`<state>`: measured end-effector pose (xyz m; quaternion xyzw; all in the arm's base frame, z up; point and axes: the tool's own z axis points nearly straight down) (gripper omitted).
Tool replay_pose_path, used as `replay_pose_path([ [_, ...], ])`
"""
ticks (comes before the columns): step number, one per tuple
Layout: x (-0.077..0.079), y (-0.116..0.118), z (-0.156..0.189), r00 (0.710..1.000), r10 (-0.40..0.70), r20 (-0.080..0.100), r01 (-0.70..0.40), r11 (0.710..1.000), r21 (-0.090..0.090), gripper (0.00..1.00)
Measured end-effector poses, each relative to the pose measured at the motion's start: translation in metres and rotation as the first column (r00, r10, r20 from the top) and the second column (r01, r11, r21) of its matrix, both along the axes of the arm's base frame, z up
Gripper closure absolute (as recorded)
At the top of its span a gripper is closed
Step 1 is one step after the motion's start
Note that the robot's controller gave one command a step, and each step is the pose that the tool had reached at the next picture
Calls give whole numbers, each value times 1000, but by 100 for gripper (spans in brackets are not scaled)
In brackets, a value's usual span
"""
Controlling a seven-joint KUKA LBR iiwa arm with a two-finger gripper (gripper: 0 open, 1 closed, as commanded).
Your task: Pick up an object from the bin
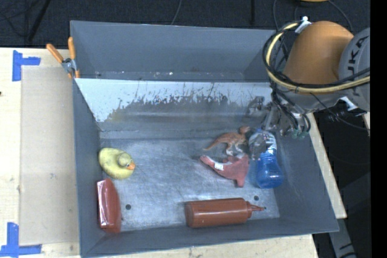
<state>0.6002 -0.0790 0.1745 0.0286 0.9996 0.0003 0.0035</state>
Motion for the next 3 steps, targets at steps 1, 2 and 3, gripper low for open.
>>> replay_pose_path([
  [1, 8, 4, -60, 1000, -15, -3, 15, 1000, -1, 0],
  [2, 7, -9, -95, 998, -56, 7, 56, 998, 4, 0],
  [3, 9, -17, -100, 994, 113, 7, -113, 994, 5, 0],
])
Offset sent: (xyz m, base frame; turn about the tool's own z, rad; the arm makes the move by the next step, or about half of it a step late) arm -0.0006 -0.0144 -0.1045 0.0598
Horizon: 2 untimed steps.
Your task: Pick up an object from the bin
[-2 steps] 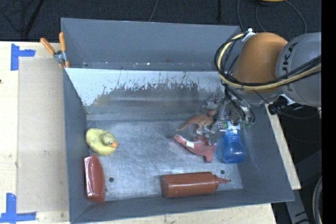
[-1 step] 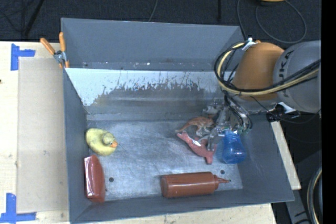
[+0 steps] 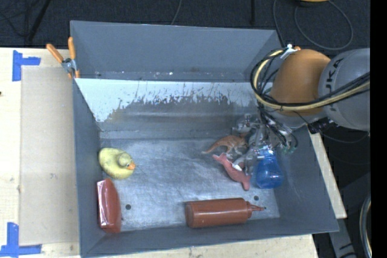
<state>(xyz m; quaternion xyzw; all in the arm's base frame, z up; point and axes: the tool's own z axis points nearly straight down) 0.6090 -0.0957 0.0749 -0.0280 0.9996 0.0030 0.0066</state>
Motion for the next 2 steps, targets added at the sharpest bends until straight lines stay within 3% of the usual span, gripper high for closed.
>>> replay_pose_path([
  [1, -1, 0, 26, 993, 118, -11, -118, 993, -5, 100],
  [2, -1, 0, 25, 993, 118, -10, -118, 993, -6, 0],
])
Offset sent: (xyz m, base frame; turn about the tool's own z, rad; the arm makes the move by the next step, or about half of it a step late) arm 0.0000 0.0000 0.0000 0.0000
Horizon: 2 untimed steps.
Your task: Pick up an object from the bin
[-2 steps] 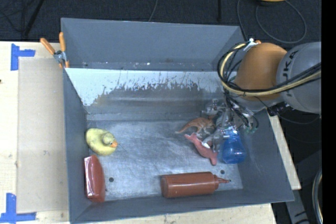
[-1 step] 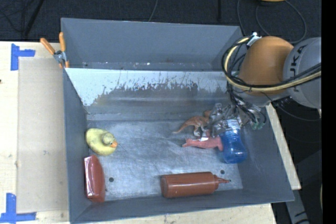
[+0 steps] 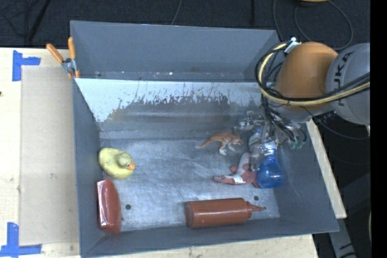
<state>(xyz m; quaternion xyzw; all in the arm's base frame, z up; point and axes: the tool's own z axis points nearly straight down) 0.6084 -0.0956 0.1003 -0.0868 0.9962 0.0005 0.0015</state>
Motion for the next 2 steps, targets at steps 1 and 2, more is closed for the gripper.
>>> replay_pose_path([
  [1, 0, 0, 0, 1000, 0, 1, 0, 1000, 0, 0],
  [2, 2, -9, -8, 995, -101, 6, 101, 995, 1, 0],
])
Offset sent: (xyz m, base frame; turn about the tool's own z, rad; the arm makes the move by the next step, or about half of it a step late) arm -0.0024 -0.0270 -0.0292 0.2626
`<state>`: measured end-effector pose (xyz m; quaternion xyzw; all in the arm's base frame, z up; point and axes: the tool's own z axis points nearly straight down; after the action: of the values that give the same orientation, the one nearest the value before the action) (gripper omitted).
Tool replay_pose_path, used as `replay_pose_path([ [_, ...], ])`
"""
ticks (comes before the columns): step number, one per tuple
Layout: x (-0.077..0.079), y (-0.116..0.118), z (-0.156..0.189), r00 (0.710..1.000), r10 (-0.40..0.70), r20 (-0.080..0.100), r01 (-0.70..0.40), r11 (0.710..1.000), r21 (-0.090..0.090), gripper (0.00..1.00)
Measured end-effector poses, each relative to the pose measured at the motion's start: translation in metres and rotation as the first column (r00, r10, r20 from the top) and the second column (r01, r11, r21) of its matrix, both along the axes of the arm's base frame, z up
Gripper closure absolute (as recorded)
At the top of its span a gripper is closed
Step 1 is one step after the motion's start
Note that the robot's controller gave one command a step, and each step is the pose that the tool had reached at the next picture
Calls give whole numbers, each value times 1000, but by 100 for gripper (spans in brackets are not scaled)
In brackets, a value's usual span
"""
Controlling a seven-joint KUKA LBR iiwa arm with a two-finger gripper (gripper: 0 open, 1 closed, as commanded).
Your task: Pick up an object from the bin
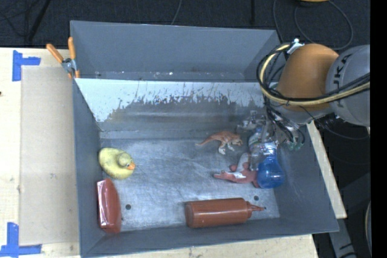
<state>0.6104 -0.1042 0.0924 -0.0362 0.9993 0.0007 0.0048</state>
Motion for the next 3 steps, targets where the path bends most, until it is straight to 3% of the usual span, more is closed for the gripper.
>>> replay_pose_path([
  [1, -4, 3, -5, 994, -113, 0, 113, 994, -2, 0],
  [2, 3, -15, -11, 997, -76, -11, 77, 997, 11, 100],
  [3, 3, -15, -11, 997, -76, -11, 76, 997, 11, 100],
])
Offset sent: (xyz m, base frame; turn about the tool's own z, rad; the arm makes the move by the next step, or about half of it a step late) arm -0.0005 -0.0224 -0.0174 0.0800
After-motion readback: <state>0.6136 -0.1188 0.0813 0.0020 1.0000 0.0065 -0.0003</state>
